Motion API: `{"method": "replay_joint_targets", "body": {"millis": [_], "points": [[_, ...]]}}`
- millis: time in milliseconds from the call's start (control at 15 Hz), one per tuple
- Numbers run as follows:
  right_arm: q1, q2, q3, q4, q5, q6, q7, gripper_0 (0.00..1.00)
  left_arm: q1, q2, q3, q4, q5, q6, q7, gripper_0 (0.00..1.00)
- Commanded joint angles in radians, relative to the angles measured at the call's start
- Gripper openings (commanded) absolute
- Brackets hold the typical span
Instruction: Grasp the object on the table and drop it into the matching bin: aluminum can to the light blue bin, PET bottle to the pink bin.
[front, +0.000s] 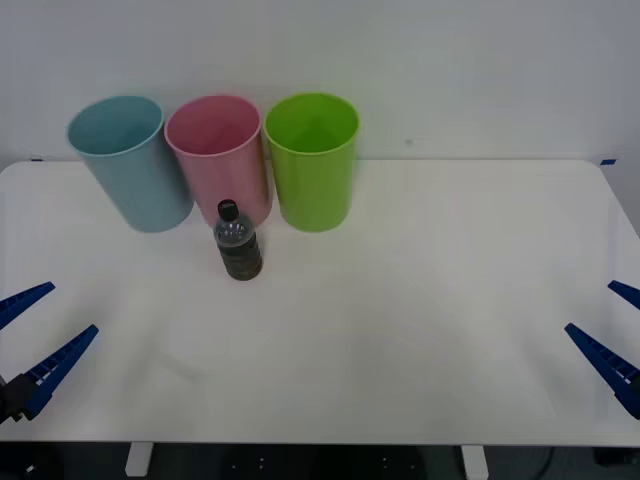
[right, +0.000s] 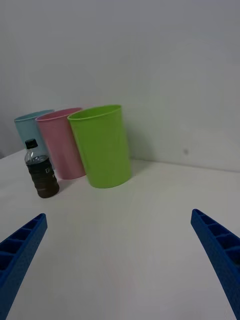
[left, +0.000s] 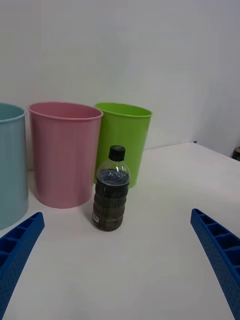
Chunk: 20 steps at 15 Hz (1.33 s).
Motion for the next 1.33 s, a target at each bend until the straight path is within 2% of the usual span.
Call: {"method": "replay_joint_targets", "body": {"millis": [67,133,533,733,1133,1333], "points": [[0.000,0.000,0.000,0.000,0.000,0.000,0.000,1.00,0.000,0.000,0.000,0.000,0.000,0.000,0.000,1.00],[0.000,0.000,0.000,0.000,0.000,0.000,0.000,1.00,0.002,-0.015,-0.008,0.012,-0.003,0.001,-0.002,1.00],[0.000,0.000,0.000,0.000,0.000,0.000,0.000,1.00,0.013,0.014,-0.034,0.011,0.010,0.010,-0.009,1.00],[0.000,0.000,0.000,0.000,0.000,0.000,0.000,1.00,0.013,0.011,-0.048,0.012,-0.034,0.034,-0.020,1.00],[0.000,0.000,0.000,0.000,0.000,0.000,0.000,1.00,0.001,0.007,-0.166,0.012,-0.046,0.220,-0.051,1.00],[0.000,0.000,0.000,0.000,0.000,0.000,0.000,1.00,-0.021,-0.046,-0.166,0.018,-0.088,0.235,-0.058,1.00]]}}
